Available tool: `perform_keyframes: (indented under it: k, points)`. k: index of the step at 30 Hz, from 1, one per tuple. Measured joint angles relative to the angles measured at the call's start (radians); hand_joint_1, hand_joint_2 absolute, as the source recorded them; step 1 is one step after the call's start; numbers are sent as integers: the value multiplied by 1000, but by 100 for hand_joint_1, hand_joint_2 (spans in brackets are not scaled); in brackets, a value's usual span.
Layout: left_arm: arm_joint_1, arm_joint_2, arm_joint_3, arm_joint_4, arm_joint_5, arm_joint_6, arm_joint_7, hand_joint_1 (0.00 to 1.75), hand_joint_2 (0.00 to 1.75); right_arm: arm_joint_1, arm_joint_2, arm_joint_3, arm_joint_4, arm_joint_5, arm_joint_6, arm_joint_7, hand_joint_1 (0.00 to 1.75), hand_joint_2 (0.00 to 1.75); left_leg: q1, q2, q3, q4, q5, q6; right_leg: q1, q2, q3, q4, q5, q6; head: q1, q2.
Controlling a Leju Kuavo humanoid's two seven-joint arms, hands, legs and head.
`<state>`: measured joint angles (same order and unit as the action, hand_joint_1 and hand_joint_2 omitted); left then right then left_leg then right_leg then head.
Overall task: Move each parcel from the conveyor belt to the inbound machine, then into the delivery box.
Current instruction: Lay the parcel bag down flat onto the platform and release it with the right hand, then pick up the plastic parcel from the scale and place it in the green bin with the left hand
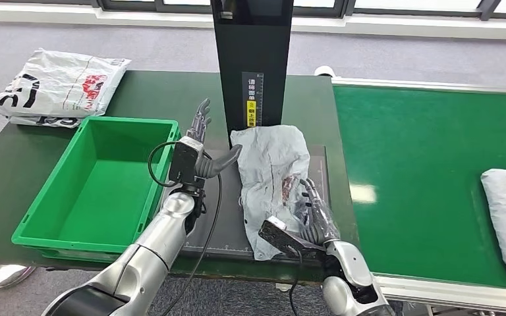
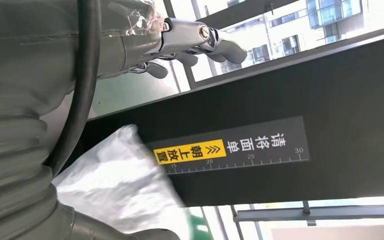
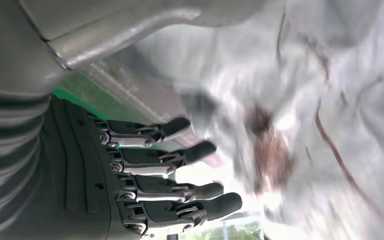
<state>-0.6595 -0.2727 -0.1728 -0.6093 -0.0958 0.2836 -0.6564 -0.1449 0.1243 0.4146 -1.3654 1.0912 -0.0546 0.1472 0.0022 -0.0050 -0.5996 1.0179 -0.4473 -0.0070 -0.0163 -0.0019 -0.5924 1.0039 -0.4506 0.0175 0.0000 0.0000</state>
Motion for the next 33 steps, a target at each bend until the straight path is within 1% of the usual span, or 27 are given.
perform_keyframes:
  k: [3, 5, 10, 14, 16, 18, 23, 26, 30, 33]
  points:
    - [0, 1, 0, 0, 0, 1, -1, 0, 175, 6, -4, -10, -19, 1, -5, -3, 0, 175, 0, 0, 0, 0, 0, 0, 0, 0, 0, 0, 0, 0, 0, 0]
    - [0, 2, 0, 0, 2, 6, -4, 0, 175, 9, -6, -19, -30, -3, -26, -18, 0, 175, 0, 0, 0, 0, 0, 0, 0, 0, 0, 0, 0, 0, 0, 0]
    - [11, 5, 7, -15, 7, 47, -25, 0, 175, 44, -7, -59, -97, -57, -139, -117, 0, 175, 0, 0, 0, 0, 0, 0, 0, 0, 0, 0, 0, -1, 0, 0]
    - [37, 9, 12, -51, -11, 35, -38, 0, 175, 71, -8, -84, -141, -162, -219, -226, 0, 175, 0, 0, 0, 0, 0, 0, 0, 0, 0, 0, 0, -1, 0, 0]
    - [49, 11, 10, -70, -68, 9, -27, 0, 175, 74, -6, -103, -156, -252, -257, -289, 0, 175, 0, 0, 0, 0, 0, 0, 0, 0, 0, 0, 0, -1, 0, 0]
    - [59, 12, -1, -83, -139, -18, -11, 0, 175, 72, 0, -132, -163, -369, -281, -356, 0, 175, 0, 0, 0, 0, 0, 0, 0, 0, 0, 0, 0, -1, 0, 0]
    - [68, 13, -71, -74, -268, -100, 26, 0, 175, 44, 17, -219, -142, -609, -282, -484, 0, 175, 0, 0, 0, 0, 0, 0, 0, 0, 0, 0, 0, -1, 0, 0]
    - [63, 17, -126, -42, -331, -152, 45, 0, 175, 12, 21, -265, -97, -722, -259, -529, 0, 175, 0, 0, 0, 0, 0, 0, 0, 0, 0, 0, 1, -1, 0, 0]
    - [60, 24, -175, -3, -357, -168, 52, 0, 175, -14, 21, -302, -50, -748, -253, -544, 0, 175, 0, 0, 0, 0, 0, 0, 0, 1, 0, 0, 1, -1, 0, 0]
    - [51, 30, -205, 25, -426, -169, 89, 0, 175, -21, 21, -316, -37, -764, -261, -559, 0, 175, 0, 0, 0, 0, 0, 0, 0, 0, -1, 0, 1, -1, 0, 0]
